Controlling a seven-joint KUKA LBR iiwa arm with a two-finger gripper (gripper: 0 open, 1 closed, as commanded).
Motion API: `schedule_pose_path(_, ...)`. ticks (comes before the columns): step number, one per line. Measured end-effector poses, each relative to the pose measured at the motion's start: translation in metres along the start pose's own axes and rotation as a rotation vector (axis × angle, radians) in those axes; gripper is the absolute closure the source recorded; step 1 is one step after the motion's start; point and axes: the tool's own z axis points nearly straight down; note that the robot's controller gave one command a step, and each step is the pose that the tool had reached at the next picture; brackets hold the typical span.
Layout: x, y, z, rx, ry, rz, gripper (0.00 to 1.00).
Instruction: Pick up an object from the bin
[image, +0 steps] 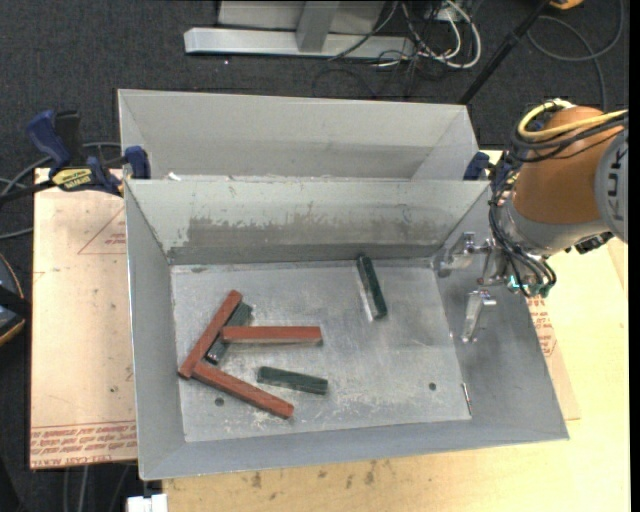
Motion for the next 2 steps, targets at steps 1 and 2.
schedule_pose_path(1,-0.002,0.001,-0.005,0.001,-0.008,-0.003,0.0)
schedule_pose_path(2,-0.022,0.034,0.022,0.003,-0.014,0.169,0.0)
